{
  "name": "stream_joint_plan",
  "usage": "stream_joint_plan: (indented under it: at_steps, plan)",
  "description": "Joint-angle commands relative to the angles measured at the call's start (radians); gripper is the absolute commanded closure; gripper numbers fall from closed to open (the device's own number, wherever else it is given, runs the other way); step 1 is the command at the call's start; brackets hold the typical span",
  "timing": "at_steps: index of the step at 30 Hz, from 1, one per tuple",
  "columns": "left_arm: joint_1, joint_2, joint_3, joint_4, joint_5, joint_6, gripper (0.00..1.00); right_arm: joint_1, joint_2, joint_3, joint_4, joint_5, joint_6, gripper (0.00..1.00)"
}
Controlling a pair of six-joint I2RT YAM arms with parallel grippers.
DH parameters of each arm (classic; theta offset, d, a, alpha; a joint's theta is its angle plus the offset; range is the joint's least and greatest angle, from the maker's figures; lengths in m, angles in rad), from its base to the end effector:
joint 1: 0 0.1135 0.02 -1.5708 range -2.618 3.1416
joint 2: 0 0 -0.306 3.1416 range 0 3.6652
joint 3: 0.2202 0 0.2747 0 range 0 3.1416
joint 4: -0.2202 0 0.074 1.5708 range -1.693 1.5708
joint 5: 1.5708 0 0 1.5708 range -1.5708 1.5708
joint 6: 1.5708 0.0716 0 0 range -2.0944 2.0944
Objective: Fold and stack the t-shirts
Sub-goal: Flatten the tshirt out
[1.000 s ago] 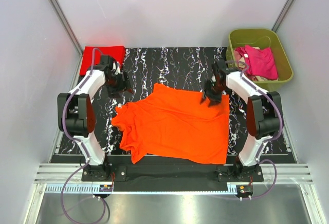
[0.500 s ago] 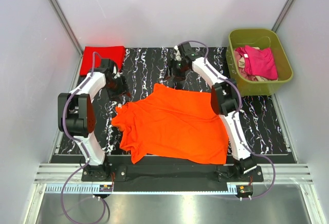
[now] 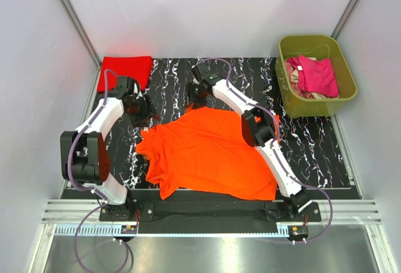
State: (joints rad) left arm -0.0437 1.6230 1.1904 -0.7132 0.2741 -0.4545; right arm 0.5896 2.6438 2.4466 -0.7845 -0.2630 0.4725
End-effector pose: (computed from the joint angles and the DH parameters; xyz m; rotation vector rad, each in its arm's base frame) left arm 0.3622 -0.0352 0.2310 -0.4811 2.7109 -0.5142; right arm 0.5241 0.3730 0.1469 -0.2636 2.6631 0.7158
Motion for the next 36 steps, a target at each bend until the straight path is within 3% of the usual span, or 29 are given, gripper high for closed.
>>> stream_joint_plan:
  at_steps: [1, 6, 7, 10, 14, 17, 20, 21, 23, 24, 26, 27, 29, 36]
  plan:
    - [0.004, -0.078, -0.029, 0.04, 0.04, -0.023, 0.37, 0.025, 0.036, 0.049, -0.015, 0.116, 0.02, 0.5]
    - [0.004, -0.133, -0.066, 0.04, 0.034, -0.016, 0.37, 0.052, 0.084, 0.087, -0.053, 0.223, 0.009, 0.69]
    - [0.004, -0.141, -0.078, 0.04, 0.03, -0.015, 0.37, 0.055, 0.085, 0.091, -0.058, 0.243, 0.011, 0.8]
    - [0.01, -0.192, -0.092, 0.041, -0.007, -0.01, 0.37, 0.055, 0.065, 0.132, -0.059, 0.301, 0.009, 0.97]
    - [0.027, -0.251, -0.089, 0.049, -0.041, -0.013, 0.37, 0.052, 0.022, 0.326, -0.01, 0.233, 0.009, 1.0]
    - [0.042, -0.301, -0.08, 0.055, -0.07, -0.019, 0.36, 0.052, -0.089, 0.313, 0.078, 0.113, 0.064, 1.0]
    - [0.063, -0.344, -0.081, 0.06, -0.093, -0.024, 0.35, 0.055, -0.276, 0.13, 0.174, -0.025, 0.104, 1.0]
    - [0.068, -0.353, -0.084, 0.063, -0.095, -0.024, 0.35, 0.058, -0.335, -0.046, 0.203, -0.062, 0.112, 1.0]
    - [0.073, -0.377, -0.104, 0.07, -0.101, -0.02, 0.35, 0.065, -0.511, -0.246, 0.247, -0.149, 0.126, 1.0]
    - [0.074, -0.382, -0.124, 0.075, -0.101, -0.018, 0.35, 0.065, -0.63, -0.467, 0.261, -0.181, 0.123, 1.0]
    - [0.079, -0.397, -0.143, 0.08, -0.098, -0.01, 0.34, 0.065, -0.752, -0.703, 0.35, -0.232, 0.12, 1.0]
    - [0.08, -0.4, -0.15, 0.08, -0.092, -0.007, 0.34, 0.065, -0.807, -0.904, 0.382, -0.235, 0.126, 1.0]
    - [0.08, -0.402, -0.173, 0.086, -0.061, -0.004, 0.34, 0.065, -0.932, -1.099, 0.418, -0.272, 0.109, 1.0]
    - [0.068, -0.358, -0.213, 0.162, 0.164, 0.014, 0.3, 0.065, -1.039, -1.415, 0.438, -0.392, 0.112, 0.98]
